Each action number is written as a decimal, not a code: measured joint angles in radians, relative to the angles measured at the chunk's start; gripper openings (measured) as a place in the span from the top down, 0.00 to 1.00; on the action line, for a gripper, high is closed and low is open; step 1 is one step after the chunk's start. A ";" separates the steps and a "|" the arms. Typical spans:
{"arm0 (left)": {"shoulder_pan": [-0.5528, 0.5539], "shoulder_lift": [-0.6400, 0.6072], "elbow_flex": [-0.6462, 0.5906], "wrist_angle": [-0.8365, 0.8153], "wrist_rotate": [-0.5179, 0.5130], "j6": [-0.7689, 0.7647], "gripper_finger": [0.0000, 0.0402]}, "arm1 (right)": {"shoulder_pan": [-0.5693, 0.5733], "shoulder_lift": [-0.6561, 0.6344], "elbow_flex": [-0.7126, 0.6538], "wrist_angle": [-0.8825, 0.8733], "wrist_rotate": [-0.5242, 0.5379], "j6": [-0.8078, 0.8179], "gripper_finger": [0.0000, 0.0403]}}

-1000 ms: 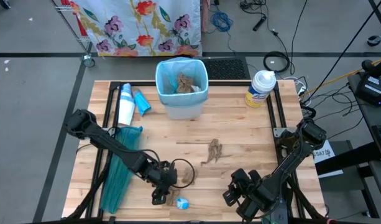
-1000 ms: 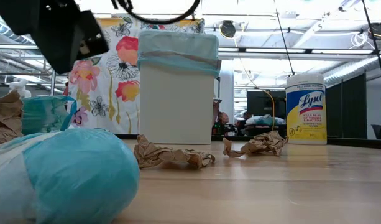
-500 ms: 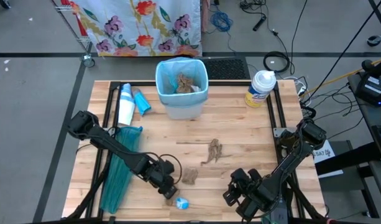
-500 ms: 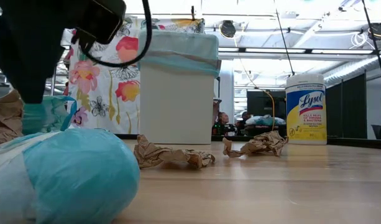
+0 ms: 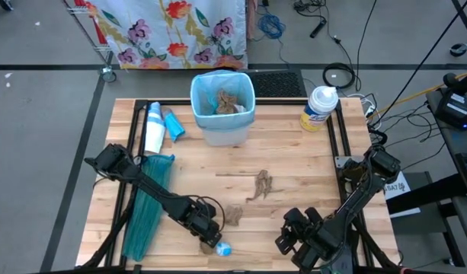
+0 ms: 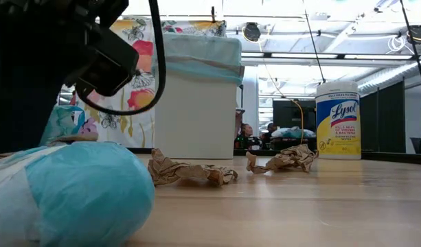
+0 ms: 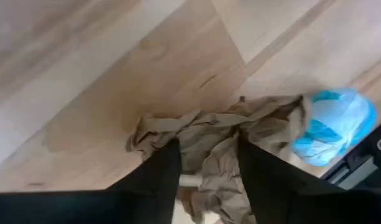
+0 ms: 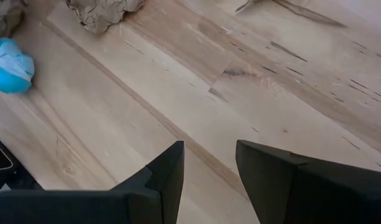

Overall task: Place trash/remove bag and relplace
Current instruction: Put the brown napkin into the white trash bin

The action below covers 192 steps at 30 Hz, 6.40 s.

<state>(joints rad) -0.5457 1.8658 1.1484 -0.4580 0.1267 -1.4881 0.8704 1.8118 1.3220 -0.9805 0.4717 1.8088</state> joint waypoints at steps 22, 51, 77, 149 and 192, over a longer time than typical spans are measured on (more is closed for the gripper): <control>0.016 0.001 0.150 -0.183 -0.073 0.217 1.00 | 0.009 0.000 0.000 -0.044 0.000 -0.019 0.66; -0.005 0.000 0.248 -0.356 -0.021 0.228 0.61 | 0.009 0.000 0.000 -0.009 0.000 -0.015 0.66; -0.035 0.106 0.248 -0.286 0.072 0.242 0.98 | 0.009 0.000 0.000 0.064 0.000 0.008 0.66; 1.088 -0.325 0.578 -0.496 -0.043 1.391 0.65 | 0.000 0.001 0.000 0.278 -0.008 -0.070 0.66; -0.188 -0.538 -0.082 -0.286 -0.480 0.224 0.66 | -0.082 0.001 0.000 0.341 0.002 -0.219 0.66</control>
<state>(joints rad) -0.7338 1.3277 1.0668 -0.7444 -0.3534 -1.2645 0.7882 1.8126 1.3224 -0.6392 0.4740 1.5899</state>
